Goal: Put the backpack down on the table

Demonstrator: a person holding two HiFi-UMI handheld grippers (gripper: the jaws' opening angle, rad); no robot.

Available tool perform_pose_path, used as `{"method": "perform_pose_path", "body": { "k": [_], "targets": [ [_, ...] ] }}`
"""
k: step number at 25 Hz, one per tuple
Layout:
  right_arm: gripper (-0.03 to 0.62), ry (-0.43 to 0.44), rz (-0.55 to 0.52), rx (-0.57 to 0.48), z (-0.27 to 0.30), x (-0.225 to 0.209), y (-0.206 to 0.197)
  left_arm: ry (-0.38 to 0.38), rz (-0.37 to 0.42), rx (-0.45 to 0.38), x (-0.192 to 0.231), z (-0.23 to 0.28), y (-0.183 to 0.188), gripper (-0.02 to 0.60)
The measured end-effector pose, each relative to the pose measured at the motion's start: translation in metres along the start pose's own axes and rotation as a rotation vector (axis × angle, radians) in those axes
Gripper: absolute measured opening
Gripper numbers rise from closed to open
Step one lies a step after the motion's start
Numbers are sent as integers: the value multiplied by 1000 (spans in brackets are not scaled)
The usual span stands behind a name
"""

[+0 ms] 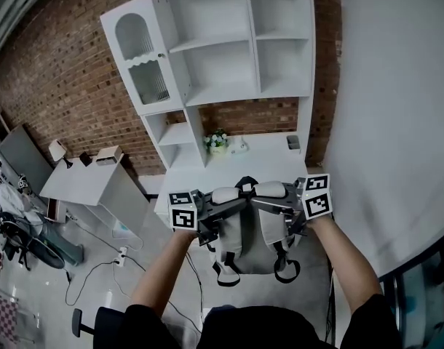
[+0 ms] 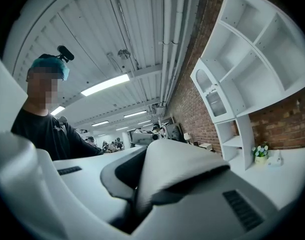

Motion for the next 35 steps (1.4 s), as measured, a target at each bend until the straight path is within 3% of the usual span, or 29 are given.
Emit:
{"method": "perform_pose_path", "body": {
  "k": [8, 14, 20, 27, 35],
  "targets": [
    [43, -16, -9, 5, -21, -14, 1, 4, -40, -28, 14, 22, -12, 49],
    [43, -53, -4, -8, -26, -44, 14, -38, -32, -20, 43, 30, -13, 49],
    [41, -90, -17, -16, -17, -82, 38, -68, -23, -3, 90, 25, -3, 49],
    [41, -109, -18, -33, 14, -143, 88, -95, -18, -9, 173, 1, 27, 49],
    [43, -139, -49, -33, 15, -151, 87, -116, 5, 15, 185, 2, 25, 49]
  ]
}}
Point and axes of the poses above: the fingertips, and each gripper's own axes: z forward along the fingers, x to its left, y out of its top, the point moved 6 cm from there along -z, backward along the fingers, and after that the axes turned 12 degrees about z, right-handed, at the moved point
